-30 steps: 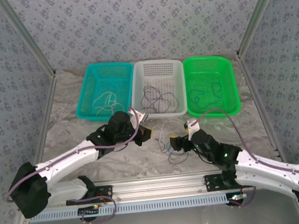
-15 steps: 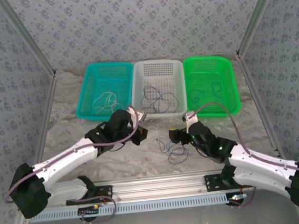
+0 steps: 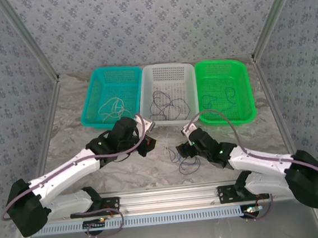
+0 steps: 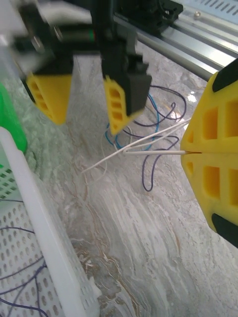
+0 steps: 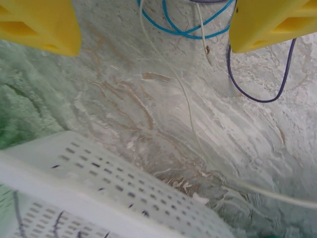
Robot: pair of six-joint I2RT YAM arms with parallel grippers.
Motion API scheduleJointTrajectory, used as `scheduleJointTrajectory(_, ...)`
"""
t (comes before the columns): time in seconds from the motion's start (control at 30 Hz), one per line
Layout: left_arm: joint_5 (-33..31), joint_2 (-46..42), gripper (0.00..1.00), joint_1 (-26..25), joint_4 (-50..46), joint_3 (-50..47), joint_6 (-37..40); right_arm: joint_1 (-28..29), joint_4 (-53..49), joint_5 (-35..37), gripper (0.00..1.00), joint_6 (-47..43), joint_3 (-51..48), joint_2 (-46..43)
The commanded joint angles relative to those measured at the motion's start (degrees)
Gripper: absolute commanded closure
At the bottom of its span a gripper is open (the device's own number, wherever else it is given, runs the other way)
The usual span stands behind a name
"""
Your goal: Untangle the cables
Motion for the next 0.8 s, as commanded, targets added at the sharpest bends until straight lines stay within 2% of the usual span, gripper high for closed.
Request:
scheduleJointTrajectory(0.0,2.7,-3.0,1.00,-0.3,2.0,0.0,1.4,-0.4,5.4,-2.4,0.19,-3.2,2.7,4.3)
scheduleJointTrajectory(0.3,8.4,-6.7,1.00,-0.3,4.5,-2.7,1.6,-0.3,13.1,-1.1,0.16,-5.4,5.5,11.6)
scheduleJointTrajectory(0.4,9.6,-7.0,1.00,-0.3,5.0,-3.0,1.3,-0.4,14.7,0.9,0.19,-5.6,6.1,12.6)
scheduleJointTrajectory(0.47,9.9,-7.1,1.00,-0.3,4.9,-3.3,1.3,-0.4,14.2,3.5,0.30,-4.9,6.6,13.0)
scheduleJointTrajectory(0.53,9.6,-7.3,1.00,-0.3,4.5,-3.3,1.2,-0.3,11.5,7.6,0.54,-3.0,8.1,13.5)
scheduleJointTrajectory(0.57,8.9,-7.4,1.00,-0.4,4.1,-3.5,0.9,0.0,10.1,9.9,0.70,-2.0,8.5,13.5)
scheduleJointTrajectory(0.6,7.6,-7.5,1.00,-0.3,3.6,-3.6,0.5,0.6,10.3,12.1,0.82,-1.6,8.2,13.1)
scheduleJointTrajectory(0.67,4.9,-7.7,1.00,-0.2,2.3,-3.6,-0.2,2.0,12.4,14.9,0.94,-1.4,6.5,11.4)
scheduleJointTrajectory(0.77,2.4,-7.4,1.00,0.2,1.6,-4.1,-1.9,3.9,15.4,18.0,1.00,-1.1,3.8,7.8)
